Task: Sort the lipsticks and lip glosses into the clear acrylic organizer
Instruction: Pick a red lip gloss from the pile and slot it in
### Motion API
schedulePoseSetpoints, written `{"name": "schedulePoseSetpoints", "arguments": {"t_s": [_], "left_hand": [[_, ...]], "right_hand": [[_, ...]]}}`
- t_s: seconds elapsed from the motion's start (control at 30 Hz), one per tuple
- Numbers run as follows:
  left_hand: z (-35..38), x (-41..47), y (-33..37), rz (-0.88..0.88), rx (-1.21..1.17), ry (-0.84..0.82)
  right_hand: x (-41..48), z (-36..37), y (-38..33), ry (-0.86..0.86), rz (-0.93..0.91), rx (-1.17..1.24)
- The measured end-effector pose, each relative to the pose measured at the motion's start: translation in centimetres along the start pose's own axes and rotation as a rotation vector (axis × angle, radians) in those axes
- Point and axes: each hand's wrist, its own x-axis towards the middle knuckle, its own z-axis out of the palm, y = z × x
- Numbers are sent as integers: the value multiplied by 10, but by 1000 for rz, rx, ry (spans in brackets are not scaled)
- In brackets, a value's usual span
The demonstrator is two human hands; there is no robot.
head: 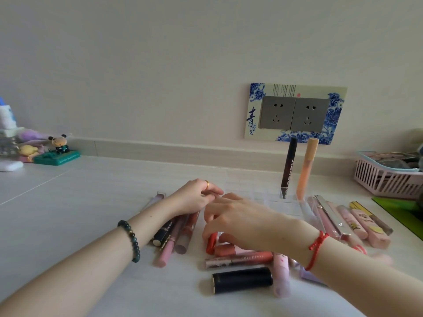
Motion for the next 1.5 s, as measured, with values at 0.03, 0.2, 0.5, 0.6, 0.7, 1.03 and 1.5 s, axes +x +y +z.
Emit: {"name": "schedulePoseSetpoints", "arguments": {"t_s": [0.03,0.2,0.5,0.6,0.7,1.03,1.5], "left_hand": [[0,0,0,2,-7,-2],[-2,-1,-1,10,-3,-10],[-15,-6,4,92,-97,37],[-22,-3,16,89,-281,42],[-30,2,31,91,-338,12],[-24,13,89,291,-404,92],[2,45,113,328,-276,215]], "right_hand": [[0,0,0,2,-13,-5],[0,-3,0,-4,-74,-65],[-8,-28,8,388,39,225],[-15,-47,18,525,173,393],[-19,-66,30,621,267,500],[-33,-116,77,622,583,493],[-41,-123,111,638,696,549]]}}
